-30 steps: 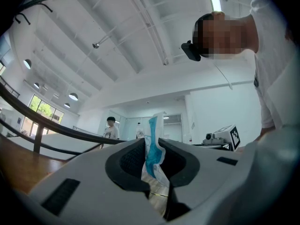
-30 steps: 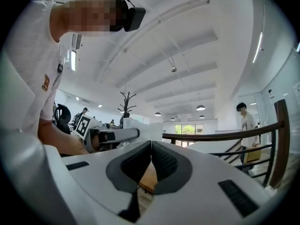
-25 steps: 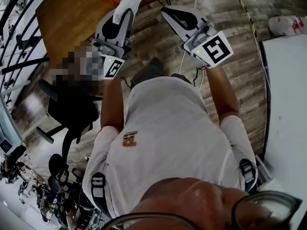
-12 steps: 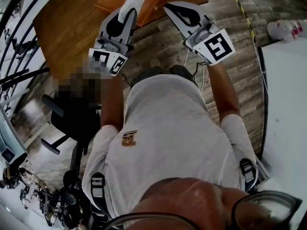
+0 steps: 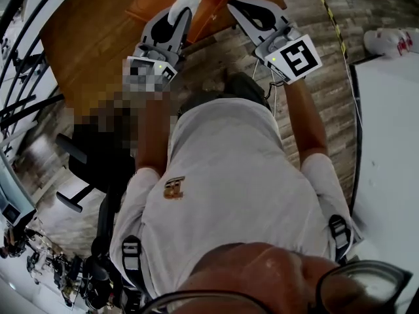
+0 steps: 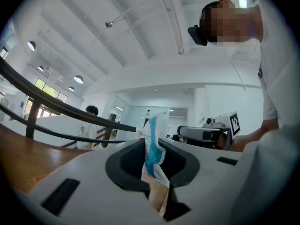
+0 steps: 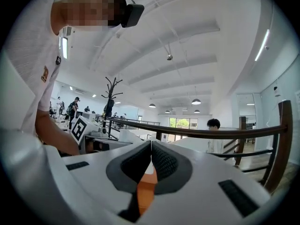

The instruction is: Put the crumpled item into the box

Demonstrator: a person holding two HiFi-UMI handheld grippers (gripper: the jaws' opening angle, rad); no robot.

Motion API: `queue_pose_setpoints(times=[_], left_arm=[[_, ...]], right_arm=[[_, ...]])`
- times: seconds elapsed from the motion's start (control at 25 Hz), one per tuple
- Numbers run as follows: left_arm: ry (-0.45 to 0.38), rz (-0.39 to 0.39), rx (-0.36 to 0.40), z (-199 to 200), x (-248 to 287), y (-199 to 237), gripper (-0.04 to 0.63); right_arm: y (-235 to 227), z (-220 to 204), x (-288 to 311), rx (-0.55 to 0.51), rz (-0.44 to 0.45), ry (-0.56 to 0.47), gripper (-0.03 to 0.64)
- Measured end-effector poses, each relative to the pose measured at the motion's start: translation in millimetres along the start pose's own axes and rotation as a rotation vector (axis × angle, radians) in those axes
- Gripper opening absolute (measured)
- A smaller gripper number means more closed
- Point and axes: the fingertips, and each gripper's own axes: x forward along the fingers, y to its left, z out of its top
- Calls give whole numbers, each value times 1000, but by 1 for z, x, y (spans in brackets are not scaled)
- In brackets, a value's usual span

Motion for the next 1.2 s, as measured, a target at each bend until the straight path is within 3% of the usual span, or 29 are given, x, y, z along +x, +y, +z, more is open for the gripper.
queue_pose_setpoints(times=[0.68, 1.2], left_arm=[[147, 123, -128, -58, 63, 38, 77], [323, 261, -337, -122, 93, 73, 77]], right_arm=[[-54, -19, 28, -14, 121, -8, 34], [-90, -41, 28, -22, 142, -9, 34]])
